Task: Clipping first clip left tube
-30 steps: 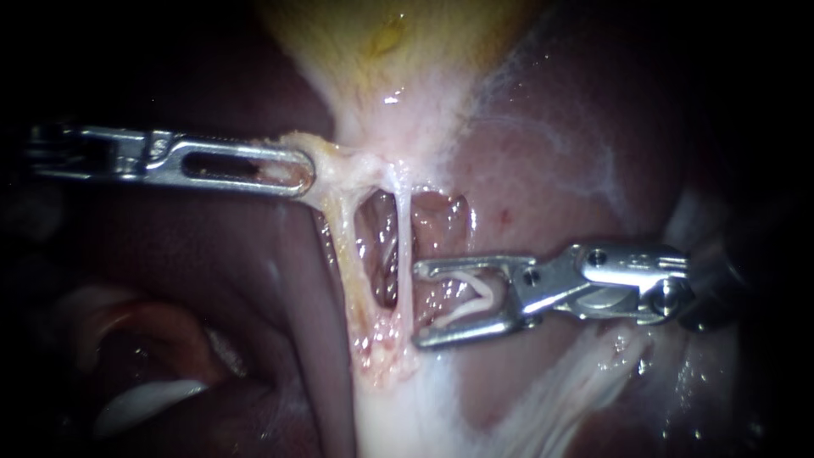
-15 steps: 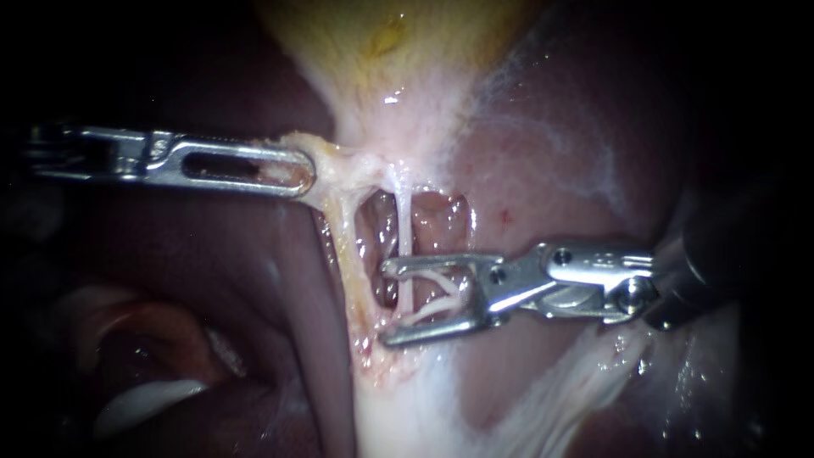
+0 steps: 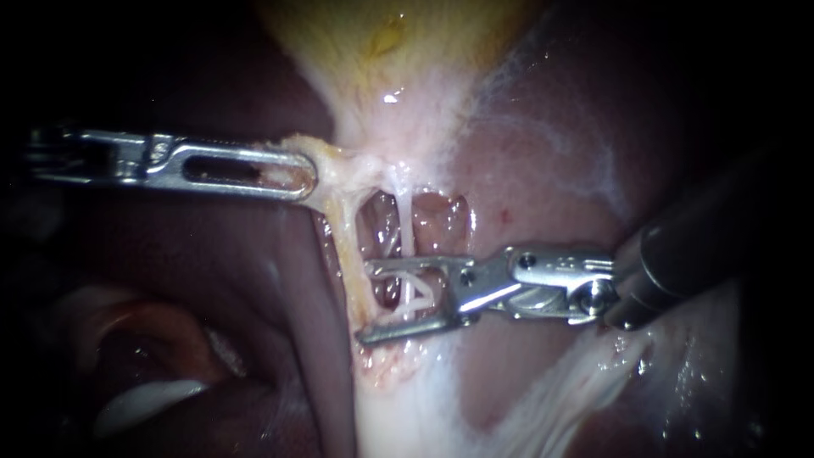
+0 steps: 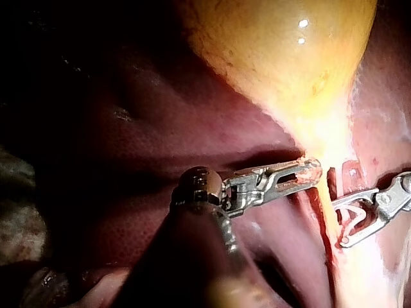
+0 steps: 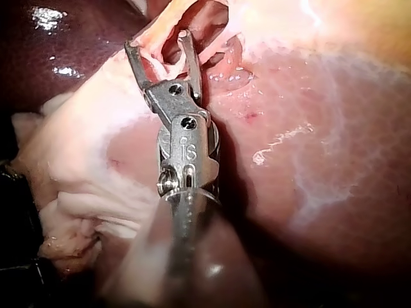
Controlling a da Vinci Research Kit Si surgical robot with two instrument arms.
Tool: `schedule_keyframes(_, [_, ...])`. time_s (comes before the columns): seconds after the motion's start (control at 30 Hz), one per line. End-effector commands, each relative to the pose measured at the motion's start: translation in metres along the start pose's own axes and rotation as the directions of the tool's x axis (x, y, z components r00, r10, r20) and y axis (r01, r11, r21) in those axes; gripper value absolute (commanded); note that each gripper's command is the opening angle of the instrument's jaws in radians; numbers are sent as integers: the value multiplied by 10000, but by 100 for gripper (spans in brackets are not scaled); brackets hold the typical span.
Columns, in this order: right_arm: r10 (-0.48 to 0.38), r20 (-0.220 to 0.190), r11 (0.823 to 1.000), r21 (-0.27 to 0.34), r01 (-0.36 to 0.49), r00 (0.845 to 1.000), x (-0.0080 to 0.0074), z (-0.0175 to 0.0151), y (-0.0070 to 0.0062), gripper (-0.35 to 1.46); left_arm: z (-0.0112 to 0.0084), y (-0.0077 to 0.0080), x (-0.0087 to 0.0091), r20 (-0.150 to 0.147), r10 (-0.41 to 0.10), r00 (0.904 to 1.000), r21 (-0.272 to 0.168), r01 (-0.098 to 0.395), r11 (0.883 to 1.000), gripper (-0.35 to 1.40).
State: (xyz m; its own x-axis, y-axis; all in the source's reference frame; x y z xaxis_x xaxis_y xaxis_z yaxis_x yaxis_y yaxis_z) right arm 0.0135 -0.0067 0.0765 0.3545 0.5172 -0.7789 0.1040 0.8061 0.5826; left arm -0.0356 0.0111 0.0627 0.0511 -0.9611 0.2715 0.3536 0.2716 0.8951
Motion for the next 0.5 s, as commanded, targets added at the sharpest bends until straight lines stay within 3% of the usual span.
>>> schedule_keyframes(0.03, [47, 8, 10000, -7, -47, 10000, -1, 1, 1, 50, 0, 0, 0, 0, 0, 10000, -3, 0, 10000, -35])
schedule_keyframes(0.23, [91, 14, 10000, 37, -91, 10000, -2, 8, 0, 50, 0, -1, 0, 1, -5, 10000, -5, 5, 10000, -35])
schedule_keyframes(0.5, [228, -105, 9981, 568, -222, 9997, 5, 16, -12, 50, 0, -1, -1, 0, -6, 10000, -4, 6, 10000, -35])
